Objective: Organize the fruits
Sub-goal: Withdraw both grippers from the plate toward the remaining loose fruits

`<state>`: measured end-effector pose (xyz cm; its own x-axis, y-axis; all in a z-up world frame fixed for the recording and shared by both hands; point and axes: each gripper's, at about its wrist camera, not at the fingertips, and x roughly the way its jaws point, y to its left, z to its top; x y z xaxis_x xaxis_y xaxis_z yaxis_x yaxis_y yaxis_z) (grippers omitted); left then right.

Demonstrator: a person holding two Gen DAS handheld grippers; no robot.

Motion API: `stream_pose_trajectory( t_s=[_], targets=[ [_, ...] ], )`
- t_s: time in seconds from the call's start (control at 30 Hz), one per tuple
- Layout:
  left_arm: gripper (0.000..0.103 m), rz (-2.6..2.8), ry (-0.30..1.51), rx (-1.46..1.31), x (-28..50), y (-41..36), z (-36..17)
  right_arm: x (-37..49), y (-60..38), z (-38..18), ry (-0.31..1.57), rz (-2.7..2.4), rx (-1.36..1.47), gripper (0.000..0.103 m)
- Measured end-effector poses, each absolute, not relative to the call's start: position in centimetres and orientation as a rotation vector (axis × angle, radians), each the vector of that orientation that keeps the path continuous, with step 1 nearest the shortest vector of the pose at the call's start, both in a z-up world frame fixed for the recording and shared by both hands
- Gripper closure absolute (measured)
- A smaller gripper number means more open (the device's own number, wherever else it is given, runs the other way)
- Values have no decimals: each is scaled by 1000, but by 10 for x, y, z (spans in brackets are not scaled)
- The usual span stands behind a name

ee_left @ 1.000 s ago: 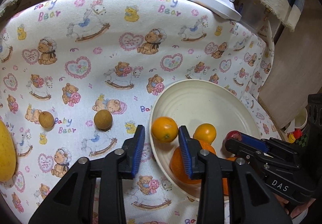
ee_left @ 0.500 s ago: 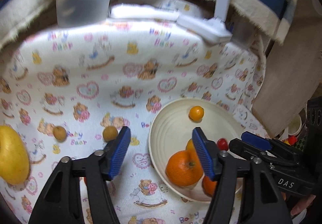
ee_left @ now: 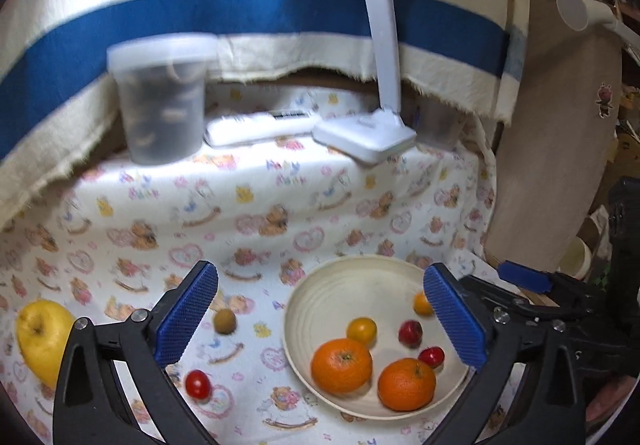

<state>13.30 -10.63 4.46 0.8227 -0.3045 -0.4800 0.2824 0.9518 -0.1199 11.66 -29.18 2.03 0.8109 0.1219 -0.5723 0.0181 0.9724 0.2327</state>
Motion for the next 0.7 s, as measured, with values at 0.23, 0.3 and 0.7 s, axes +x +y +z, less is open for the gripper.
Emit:
stream_pose_trajectory(
  t_s=[0.23, 0.3, 0.7],
  targets=[
    [1, -294, 469, -93, 125, -97, 61, 109, -292, 27, 578, 35, 230, 16],
    [1, -293, 449, -80, 119, -97, 67, 108, -291, 28, 570, 32, 221, 16],
    [1, -239, 252, 23, 64, -86, 107, 95, -273, 37, 514, 107, 200, 16]
  ],
)
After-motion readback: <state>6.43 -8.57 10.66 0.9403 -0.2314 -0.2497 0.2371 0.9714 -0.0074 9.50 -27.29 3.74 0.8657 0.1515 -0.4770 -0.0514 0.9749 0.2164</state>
